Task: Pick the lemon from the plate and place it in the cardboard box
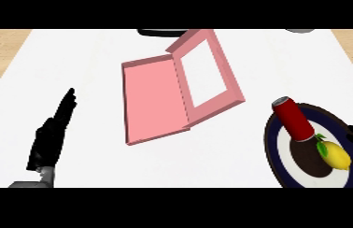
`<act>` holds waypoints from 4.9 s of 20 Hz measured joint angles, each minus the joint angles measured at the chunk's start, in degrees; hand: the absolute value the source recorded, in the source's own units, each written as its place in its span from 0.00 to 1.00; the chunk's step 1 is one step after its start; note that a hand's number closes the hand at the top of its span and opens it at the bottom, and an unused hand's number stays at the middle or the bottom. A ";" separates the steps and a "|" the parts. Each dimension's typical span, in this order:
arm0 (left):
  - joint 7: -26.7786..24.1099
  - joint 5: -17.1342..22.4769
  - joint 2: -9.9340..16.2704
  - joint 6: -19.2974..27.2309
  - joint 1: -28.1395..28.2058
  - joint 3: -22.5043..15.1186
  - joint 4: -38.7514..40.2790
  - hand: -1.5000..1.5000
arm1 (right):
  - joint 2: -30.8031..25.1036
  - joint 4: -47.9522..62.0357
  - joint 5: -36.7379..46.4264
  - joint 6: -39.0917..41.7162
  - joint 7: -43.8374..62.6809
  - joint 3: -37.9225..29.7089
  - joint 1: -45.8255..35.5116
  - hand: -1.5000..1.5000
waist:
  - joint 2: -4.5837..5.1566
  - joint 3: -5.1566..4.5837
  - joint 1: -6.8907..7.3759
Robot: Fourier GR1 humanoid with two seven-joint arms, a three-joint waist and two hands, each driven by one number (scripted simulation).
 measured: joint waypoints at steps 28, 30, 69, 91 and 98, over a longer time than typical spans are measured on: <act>1.45 -5.60 -5.02 -6.24 2.18 5.72 -4.14 0.50 | 12.99 9.58 15.36 -0.70 -4.68 -2.49 -8.13 0.00 | 0.00 0.00 0.14; 1.69 -6.17 -5.79 -6.18 2.39 5.40 -4.57 0.50 | 13.86 11.72 16.67 -2.44 -5.37 -2.08 -8.53 0.00 | 0.00 -0.01 0.17; 2.00 -8.11 -7.22 -8.07 2.27 8.85 -3.99 0.50 | 38.40 -8.92 32.40 -4.27 39.08 2.66 -3.80 1.00 | -0.88 -1.63 -1.83; 0.73 -8.82 -7.97 -9.09 -1.85 7.72 -0.64 0.50 | 41.53 -13.25 22.00 -3.39 96.38 45.06 -52.26 1.00 | 0.12 -0.15 1.92; 1.67 -9.56 -8.77 -8.78 -2.19 6.91 -1.25 0.50 | 41.45 6.13 13.34 -7.74 97.93 41.02 -67.72 1.00 | 0.29 -0.09 2.53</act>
